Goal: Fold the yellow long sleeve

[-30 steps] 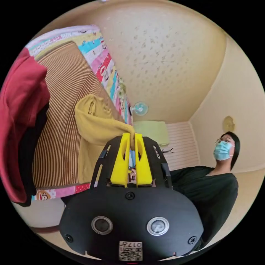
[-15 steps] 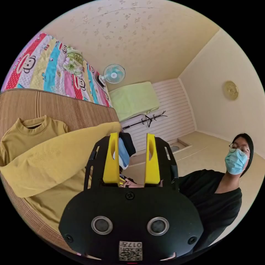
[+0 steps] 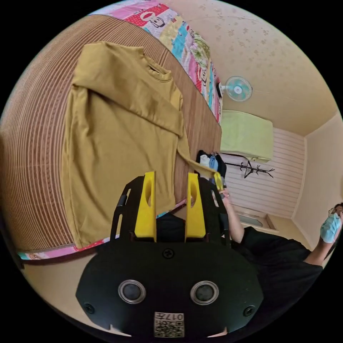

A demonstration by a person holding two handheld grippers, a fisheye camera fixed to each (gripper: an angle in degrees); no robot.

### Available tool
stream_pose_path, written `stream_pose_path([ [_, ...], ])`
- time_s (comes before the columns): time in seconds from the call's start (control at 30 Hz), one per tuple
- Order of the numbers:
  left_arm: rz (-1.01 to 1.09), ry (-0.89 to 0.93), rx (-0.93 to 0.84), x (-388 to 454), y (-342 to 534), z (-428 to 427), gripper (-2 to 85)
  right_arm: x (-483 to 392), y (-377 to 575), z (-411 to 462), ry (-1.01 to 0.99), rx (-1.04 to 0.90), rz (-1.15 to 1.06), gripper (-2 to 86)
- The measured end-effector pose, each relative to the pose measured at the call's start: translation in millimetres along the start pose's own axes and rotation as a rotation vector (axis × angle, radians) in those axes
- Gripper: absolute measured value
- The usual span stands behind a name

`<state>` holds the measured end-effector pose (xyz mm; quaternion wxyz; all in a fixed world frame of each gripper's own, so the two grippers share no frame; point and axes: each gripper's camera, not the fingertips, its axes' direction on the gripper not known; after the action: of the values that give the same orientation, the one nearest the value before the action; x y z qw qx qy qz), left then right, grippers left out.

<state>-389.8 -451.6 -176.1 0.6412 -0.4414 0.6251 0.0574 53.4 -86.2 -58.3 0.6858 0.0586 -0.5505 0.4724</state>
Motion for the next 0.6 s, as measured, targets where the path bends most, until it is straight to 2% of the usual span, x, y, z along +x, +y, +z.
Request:
stream_pose_path([
  [0.03,-0.022,-0.038,0.019,-10,13,-7,12.6,-22,3,13,-0.01,-0.03,-0.083,2.0],
  [0.1,-0.054,-0.071,0.046,-22,30,-15,12.6,-93,36,89,-0.043,-0.219,-0.329,2.2],
  [0.2,-0.107,-0.052,0.082,-44,52,-19,12.6,-139,117,198,-0.068,-0.488,-0.483,2.6],
  [0.23,-0.118,-0.044,0.098,-51,59,-21,12.6,-143,137,218,-0.063,-0.533,-0.51,2.7],
  [0.3,-0.139,-0.06,0.114,-62,68,-22,12.6,-139,215,294,0.015,-0.749,-0.6,3.6],
  [0.37,-0.161,-0.083,0.116,-73,76,-24,12.6,-111,262,333,0.115,-0.91,-0.597,5.0],
  [0.43,-0.171,-0.099,0.108,-89,86,-29,12.6,-77,291,348,0.193,-1.039,-0.555,7.1],
  [0.53,-0.163,-0.16,0.086,-110,96,-37,12.6,-36,303,310,0.318,-1.034,-0.588,8.5],
  [0.6,-0.149,-0.216,0.052,-120,100,-37,12.6,-1,295,260,0.516,-1.031,-0.639,9.2],
])
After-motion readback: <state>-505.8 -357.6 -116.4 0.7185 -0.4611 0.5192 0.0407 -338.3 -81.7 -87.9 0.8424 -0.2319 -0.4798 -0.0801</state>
